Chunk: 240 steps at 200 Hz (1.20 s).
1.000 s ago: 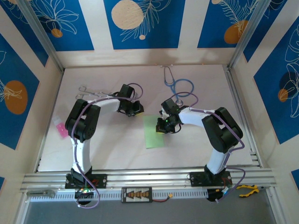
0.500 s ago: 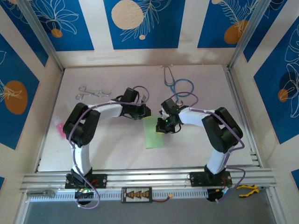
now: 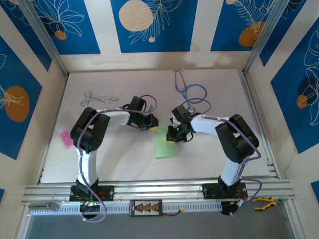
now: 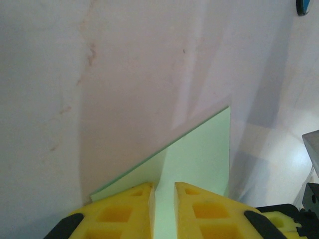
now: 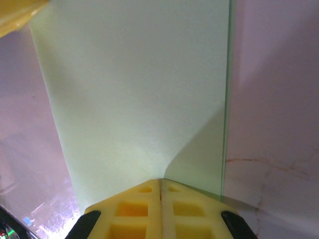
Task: Fold a paper plane with a square sheet of paper (pick it up from the middle)
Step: First fold the square sheet of paper in half at the center of the table, then fold the triangle a second time at the center of the table.
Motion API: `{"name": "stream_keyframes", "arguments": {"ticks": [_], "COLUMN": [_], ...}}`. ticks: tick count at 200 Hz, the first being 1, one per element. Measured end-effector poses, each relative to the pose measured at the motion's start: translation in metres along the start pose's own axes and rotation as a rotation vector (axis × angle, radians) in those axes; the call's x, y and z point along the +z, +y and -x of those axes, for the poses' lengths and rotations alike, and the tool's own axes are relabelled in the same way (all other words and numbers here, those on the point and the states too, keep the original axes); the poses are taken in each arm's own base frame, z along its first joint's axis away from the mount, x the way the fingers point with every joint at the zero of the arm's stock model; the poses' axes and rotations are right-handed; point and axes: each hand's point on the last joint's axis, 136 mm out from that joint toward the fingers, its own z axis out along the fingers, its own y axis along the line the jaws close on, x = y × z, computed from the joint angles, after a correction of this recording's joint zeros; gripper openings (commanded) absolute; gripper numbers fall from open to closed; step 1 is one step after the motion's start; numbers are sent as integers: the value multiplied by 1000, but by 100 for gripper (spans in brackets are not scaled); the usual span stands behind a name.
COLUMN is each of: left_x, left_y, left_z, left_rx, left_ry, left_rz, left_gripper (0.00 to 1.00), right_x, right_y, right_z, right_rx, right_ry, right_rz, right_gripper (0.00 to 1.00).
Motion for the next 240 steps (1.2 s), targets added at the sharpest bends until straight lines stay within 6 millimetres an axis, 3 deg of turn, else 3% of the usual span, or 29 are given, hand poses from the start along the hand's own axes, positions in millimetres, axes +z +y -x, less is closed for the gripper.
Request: {"name": "stream_keyframes", "arguments": {"ticks": [48,83,104,136,155,176,213,240], "left_x": [-11,-15,-27,-56,-61,-52,-37,-24], "left_y": [12,14,6,-22,-35,-41,-48,-42], "left_z": [29,35,33,28,22,5,-21,-29], "left_rx": [-18,-22,-11,23,46,62,82,73], "left_ry": [-70,-96,-120,-169,-175,-133,-60,-25], "left_rz": [21,32,23,-22,-45,-56,-66,-55], "left_gripper": [21,21,22,22,22,22,22,22], "right_x": [0,0,0,-1,-4,-21,-73,-80], "right_y": [0,0,1,3,3,5,12,-2], "right_z": [0,0,1,1,-2,-8,0,-2], "right_rx": [0,1,13,44,63,73,89,140], "right_ry": [0,-1,-2,-2,-17,-65,-230,-254], "right_rz": [0,1,4,19,37,59,151,161], "right_gripper": [0,0,0,0,3,9,19,21]}}
